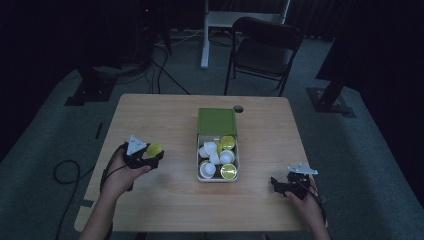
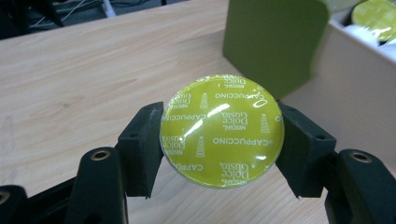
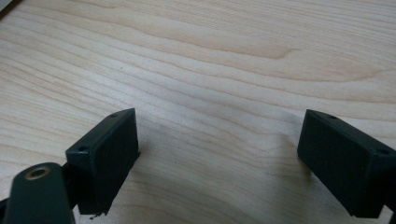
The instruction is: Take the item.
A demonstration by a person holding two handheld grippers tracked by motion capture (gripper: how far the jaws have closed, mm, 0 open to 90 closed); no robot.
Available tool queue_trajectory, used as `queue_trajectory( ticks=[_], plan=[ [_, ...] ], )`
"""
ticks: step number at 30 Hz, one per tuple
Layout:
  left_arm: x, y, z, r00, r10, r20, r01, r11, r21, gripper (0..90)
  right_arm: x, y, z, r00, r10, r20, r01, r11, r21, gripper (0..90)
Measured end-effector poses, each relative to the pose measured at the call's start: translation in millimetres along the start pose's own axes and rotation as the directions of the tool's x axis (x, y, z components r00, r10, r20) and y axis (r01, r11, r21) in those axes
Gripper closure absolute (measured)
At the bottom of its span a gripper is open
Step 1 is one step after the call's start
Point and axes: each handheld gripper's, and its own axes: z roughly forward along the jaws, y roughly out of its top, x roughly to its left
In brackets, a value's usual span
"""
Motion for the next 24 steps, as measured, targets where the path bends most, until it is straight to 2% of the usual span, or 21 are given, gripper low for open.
queue_trajectory(
  ticks=[4, 8, 10, 14, 16, 22, 24],
  plan=[
    [6.7, -9.0, -1.4, 0.9996, -0.021, -0.02, 0.022, 0.9998, 0.005, 38.4, 0.0, 0.0, 0.0, 1.0, 0.0, 0.0, 0.0, 1.0, 0.0, 12.0],
    [9.5, -13.6, -2.2, 0.9994, -0.023, -0.027, 0.023, 0.9997, 0.012, 38.4, 0.0, 0.0, 0.0, 1.0, 0.0, 0.0, 0.0, 1.0, 0.0, 12.0],
    [14.8, -21.5, -4.0, 0.9984, -0.038, -0.041, 0.039, 0.9991, 0.015, 38.4, 0.0, 0.0, 0.0, 1.0, 0.0, 0.0, 0.0, 1.0, 0.0, 12.0],
    [19.2, -27.7, -6.3, 0.9975, -0.039, -0.059, 0.041, 0.999, 0.021, 38.4, 0.0, 0.0, 0.0, 1.0, 0.0, 0.0, 0.0, 1.0, 0.0, 12.0],
    [22.9, -34.7, -7.1, 0.9956, -0.043, -0.084, 0.045, 0.9985, 0.031, 38.4, 0.0, 0.0, 0.0, 1.0, 0.0, 0.0, 0.0, 1.0, 0.0, 12.0],
    [30.6, -49.2, -8.9, 0.9923, -0.063, -0.107, 0.068, 0.9967, 0.045, 38.4, 0.0, 0.0, 0.0, 1.0, 0.0, 0.0, 0.0, 1.0, 0.0, 12.0],
    [31.9, -53.3, -9.0, 0.992, -0.057, -0.113, 0.063, 0.9966, 0.053, 38.4, 0.0, 0.0, 0.0, 1.0, 0.0, 0.0, 0.0, 1.0, 0.0, 12.0]
  ],
)
